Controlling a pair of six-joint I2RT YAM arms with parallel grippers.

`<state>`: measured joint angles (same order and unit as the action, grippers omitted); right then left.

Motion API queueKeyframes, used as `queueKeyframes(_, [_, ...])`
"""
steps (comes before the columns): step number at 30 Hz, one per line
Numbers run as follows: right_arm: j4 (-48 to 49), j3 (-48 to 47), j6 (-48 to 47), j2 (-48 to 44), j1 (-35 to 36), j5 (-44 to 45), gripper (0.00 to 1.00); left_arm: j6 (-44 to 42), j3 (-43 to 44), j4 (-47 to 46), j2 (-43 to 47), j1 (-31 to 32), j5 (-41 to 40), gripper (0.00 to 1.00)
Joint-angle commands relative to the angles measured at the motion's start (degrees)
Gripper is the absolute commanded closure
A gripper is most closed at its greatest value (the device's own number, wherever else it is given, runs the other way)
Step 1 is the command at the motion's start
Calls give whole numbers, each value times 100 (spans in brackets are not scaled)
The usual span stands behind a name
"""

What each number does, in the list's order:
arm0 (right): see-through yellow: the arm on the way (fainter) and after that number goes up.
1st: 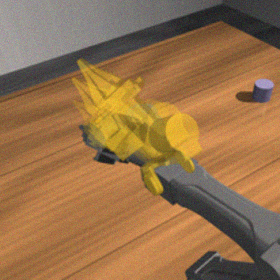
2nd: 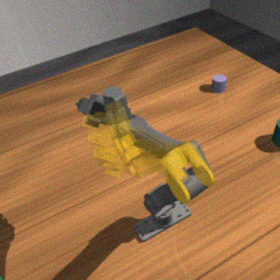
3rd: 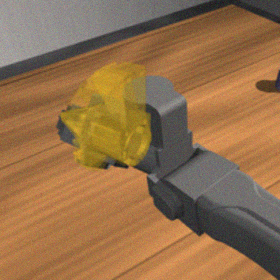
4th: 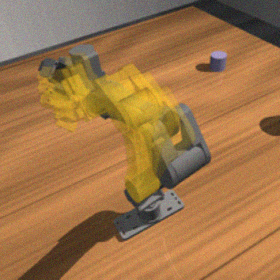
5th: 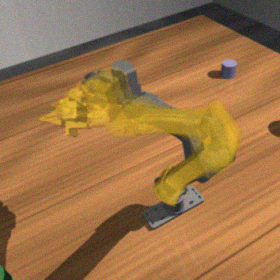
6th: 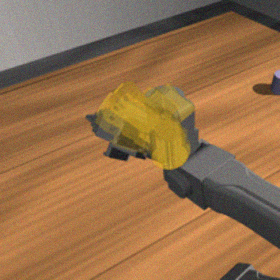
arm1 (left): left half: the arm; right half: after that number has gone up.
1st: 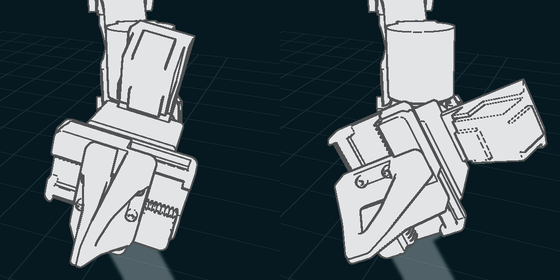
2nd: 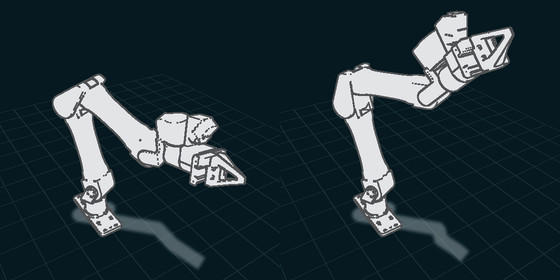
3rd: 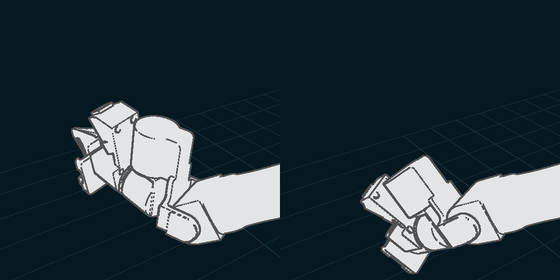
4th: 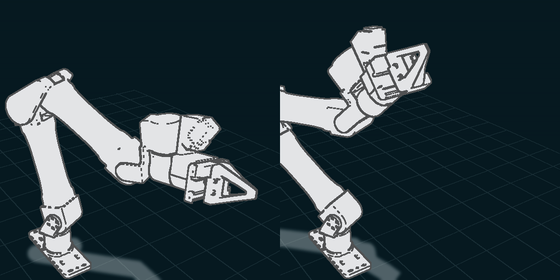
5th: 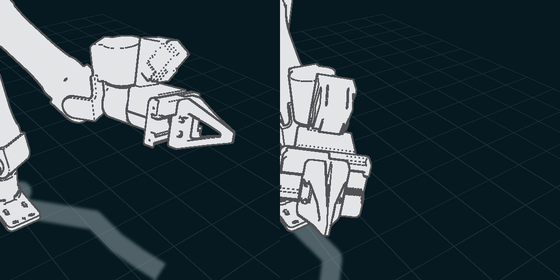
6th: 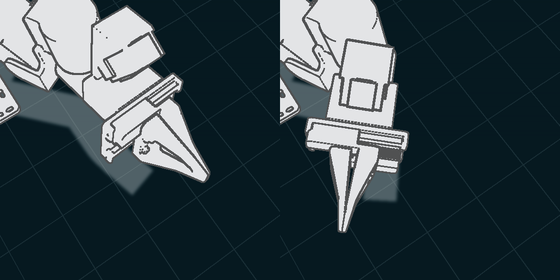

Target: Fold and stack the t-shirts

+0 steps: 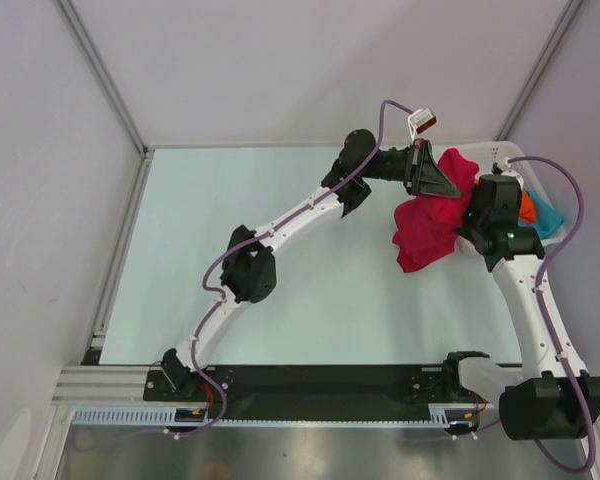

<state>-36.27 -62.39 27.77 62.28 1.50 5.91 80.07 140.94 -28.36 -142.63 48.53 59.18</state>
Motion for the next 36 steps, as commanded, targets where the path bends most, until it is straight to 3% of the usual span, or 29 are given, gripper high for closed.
queueKeyframes(1, [-11,-309,-61,-269,52,-90,36,-306,-522,-549,1034,86,138,100])
queueKeyframes(9, [-222,-318,-52,-471,175,-240,34,-580,-1261,-539,2071,-1,-178,100])
queueKeyframes(16, [-214,-274,44,-454,465,-240,35,-1547,-2237,357,3213,-248,-486,100])
queueKeyframes(31, [787,350,457,354,1466,-196,36,-1855,-3644,437,4375,-626,-565,100])
queueKeyframes(36, [762,140,458,654,1792,-117,36,-2065,-3785,690,4673,-871,-662,100])
